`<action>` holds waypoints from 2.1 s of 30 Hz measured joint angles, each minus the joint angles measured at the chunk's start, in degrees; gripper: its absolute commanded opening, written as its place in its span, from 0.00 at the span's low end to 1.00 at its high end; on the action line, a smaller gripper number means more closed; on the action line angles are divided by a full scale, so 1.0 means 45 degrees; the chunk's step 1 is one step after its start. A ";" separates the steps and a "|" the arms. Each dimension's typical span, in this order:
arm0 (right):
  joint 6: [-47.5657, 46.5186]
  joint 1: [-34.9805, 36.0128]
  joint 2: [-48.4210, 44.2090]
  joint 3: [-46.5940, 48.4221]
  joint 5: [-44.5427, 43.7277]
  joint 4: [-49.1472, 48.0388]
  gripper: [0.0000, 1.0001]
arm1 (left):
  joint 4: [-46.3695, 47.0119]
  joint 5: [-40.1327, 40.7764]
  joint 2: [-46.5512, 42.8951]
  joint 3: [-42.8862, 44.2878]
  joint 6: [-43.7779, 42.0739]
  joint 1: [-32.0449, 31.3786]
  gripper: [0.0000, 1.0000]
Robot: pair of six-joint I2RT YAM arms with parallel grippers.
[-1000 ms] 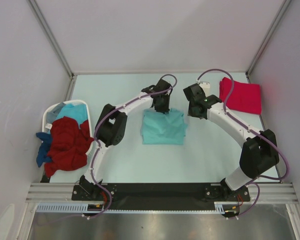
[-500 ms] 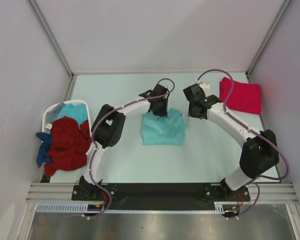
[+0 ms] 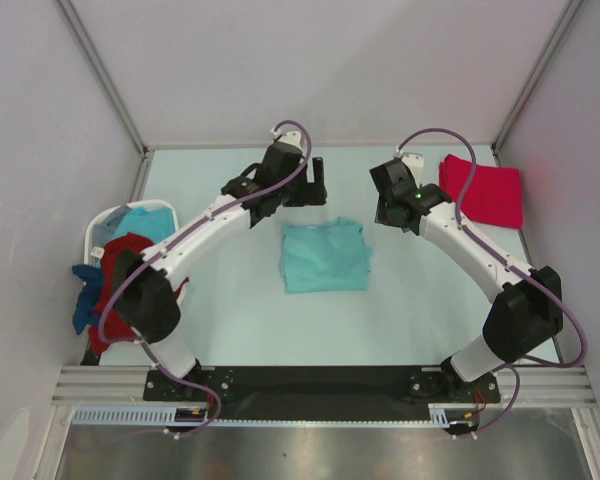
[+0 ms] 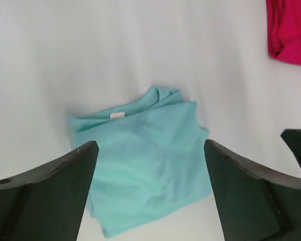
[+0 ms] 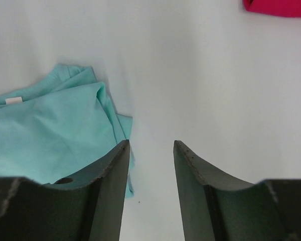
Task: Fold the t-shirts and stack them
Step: Smooth out wrinkles on the folded tshirt
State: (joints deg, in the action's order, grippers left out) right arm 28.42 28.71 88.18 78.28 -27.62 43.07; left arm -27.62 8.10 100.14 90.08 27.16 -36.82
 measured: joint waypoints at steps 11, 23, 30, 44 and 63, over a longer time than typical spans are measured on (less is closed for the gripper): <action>0.0418 0.0413 0.0000 -0.0233 0.0243 0.0107 0.49 | 0.0403 0.0398 -0.2045 -0.4925 0.0670 0.0000 1.00; 0.1525 0.1642 0.0000 -0.0233 -0.0427 0.0345 0.49 | 0.0437 0.0160 -0.4308 -0.5328 0.1870 0.0000 1.00; 0.2074 0.2288 0.0000 -0.0233 -0.0782 0.0481 0.60 | 0.0131 -0.1117 -0.4265 -0.5013 0.1860 0.0073 0.99; 0.1219 0.2200 0.0000 -0.0345 -0.0699 0.0126 0.76 | -0.1282 0.1073 -0.3954 -0.4386 0.0899 -0.0374 0.98; 0.0529 -0.0287 0.0699 -0.1180 0.1870 -0.2171 0.63 | -0.2268 0.2973 0.0121 -0.1073 0.0277 0.0092 0.99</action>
State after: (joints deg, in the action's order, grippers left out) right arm 30.81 27.42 91.33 72.97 -19.20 33.30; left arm -37.82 21.47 100.68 85.25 28.40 -36.40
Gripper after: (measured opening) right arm 0.618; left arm 0.994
